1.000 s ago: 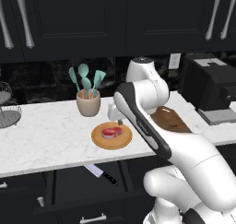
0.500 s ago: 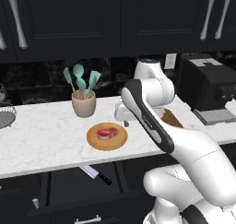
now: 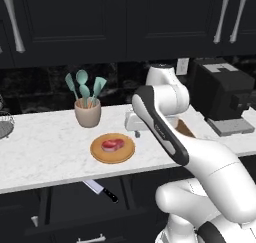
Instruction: Pick up the knife from the drawer and place it on the cutting board. Then place the meat from the plate to the cutting board.
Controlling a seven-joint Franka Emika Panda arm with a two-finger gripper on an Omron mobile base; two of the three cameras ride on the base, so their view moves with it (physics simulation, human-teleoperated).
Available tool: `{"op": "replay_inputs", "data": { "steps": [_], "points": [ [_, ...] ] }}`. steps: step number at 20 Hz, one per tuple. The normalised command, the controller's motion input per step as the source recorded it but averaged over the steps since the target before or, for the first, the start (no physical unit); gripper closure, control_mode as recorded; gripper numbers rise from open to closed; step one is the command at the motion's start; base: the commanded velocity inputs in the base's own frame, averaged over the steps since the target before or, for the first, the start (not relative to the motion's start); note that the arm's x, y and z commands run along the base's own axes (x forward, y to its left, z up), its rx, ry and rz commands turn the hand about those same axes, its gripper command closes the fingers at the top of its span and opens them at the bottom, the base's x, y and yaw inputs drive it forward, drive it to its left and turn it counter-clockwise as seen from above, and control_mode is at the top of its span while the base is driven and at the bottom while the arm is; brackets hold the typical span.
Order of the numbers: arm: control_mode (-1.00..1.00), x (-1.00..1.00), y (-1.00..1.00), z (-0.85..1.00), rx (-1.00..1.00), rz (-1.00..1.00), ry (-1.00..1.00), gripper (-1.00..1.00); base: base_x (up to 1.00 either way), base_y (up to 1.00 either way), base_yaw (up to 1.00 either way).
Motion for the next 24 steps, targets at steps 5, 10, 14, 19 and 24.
{"op": "replay_inputs", "data": {
  "steps": [5, 10, 14, 19, 24],
  "points": [
    [1.0, 0.0, 0.0, 0.0, 0.0, 0.0, 0.0, -1.0, 0.0, -0.42, 0.0],
    [1.0, 0.0, 0.0, 0.0, 0.0, 0.0, 0.0, -1.0, -0.01, -0.14, 0.0],
    [-1.0, -0.02, 0.0, 0.0, 0.04, 0.0, 0.0, -1.0, 0.0, -0.02, 0.0],
    [-1.0, 0.0, 0.15, -0.04, 0.0, 0.08, 0.03, -1.0, 0.0, 0.0, 0.0],
    [-1.0, 0.05, 0.49, -0.43, 0.01, 0.12, 0.0, -1.0, 0.0, 0.0, 0.0]
  ]
}}
